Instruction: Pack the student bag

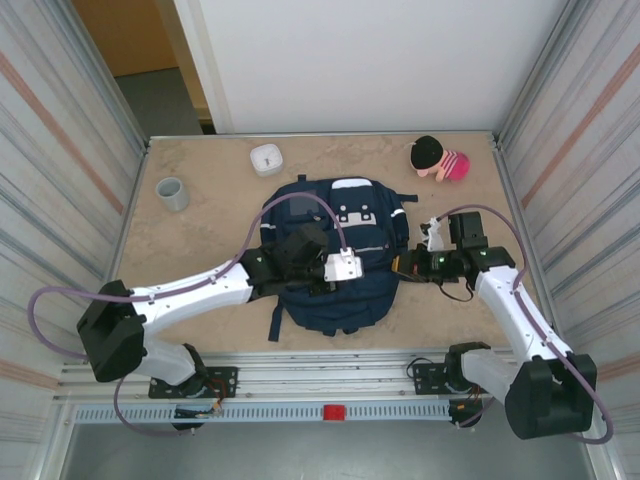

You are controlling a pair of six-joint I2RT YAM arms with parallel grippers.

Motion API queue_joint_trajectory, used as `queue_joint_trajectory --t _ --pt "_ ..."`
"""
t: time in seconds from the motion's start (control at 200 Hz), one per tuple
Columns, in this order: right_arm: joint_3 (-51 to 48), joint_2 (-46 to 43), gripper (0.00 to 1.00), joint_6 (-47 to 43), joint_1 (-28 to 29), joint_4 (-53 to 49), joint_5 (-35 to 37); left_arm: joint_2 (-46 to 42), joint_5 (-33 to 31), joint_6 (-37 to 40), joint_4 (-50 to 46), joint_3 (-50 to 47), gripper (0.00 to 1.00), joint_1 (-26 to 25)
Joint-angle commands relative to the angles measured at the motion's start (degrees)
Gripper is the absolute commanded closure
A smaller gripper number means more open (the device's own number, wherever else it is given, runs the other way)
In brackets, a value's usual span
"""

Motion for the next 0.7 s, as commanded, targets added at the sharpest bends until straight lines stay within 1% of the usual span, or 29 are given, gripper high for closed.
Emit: queue_joint_trajectory --t 0.0,0.15,0.185,0.261,0.276,0.341,0.366,0.411,0.471,0.526,0.581,0.696 --pt "3.12 2.12 1.0 -1.46 -4.03 1.21 11.53 -5.83 2.53 1.85 -5.73 -1.69 1.0 1.25" --pt "3.53 5.66 1.0 -1.47 -4.53 4.15 11.58 -8.26 7.45 2.66 -4.13 -2.83 1.0 1.12" --pt "3.73 6.36 1.0 -1.59 -4.53 4.23 11.68 -8.57 6.78 2.62 -3.82 -3.09 1.0 1.17" --pt "4.23 6.2 1.0 -2.35 -4.44 4.55 9.6 -8.36 1.07 2.29 -4.19 -3.13 0.99 1.25" --pt "4.19 5.79 1.0 -2.51 -4.28 4.73 8.86 -8.15 0.0 2.19 -4.49 -3.08 0.98 1.25" --pt "4.22 3.73 1.0 -3.57 -2.95 4.86 6.41 -7.34 -1.9 1.84 -5.96 -2.65 0.82 1.17" --pt "4.31 2.9 1.0 -4.32 -1.98 4.61 4.82 -7.01 -1.81 1.45 -6.49 -2.35 0.74 1.15" --pt "4.38 1.52 1.0 -5.78 -0.41 3.93 1.72 -6.39 -1.01 0.5 -7.38 -1.58 0.62 1.16" --pt "4.41 -0.51 1.0 -6.46 2.35 3.04 -1.24 -5.35 -0.34 -1.65 -7.98 -0.16 0.48 0.69" --pt "4.65 -1.96 1.0 -6.6 4.61 1.76 -2.41 -4.0 0.02 -5.0 -7.35 1.38 0.4 -0.16" --pt "4.99 -2.84 1.0 -6.89 6.46 -0.01 -2.89 -2.52 0.57 -6.67 -7.37 3.04 0.33 -1.58" --pt "5.89 -3.21 1.0 -7.69 9.23 -3.06 -3.56 1.48 -4.52 -9.63 -6.49 6.06 0.28 -4.69"
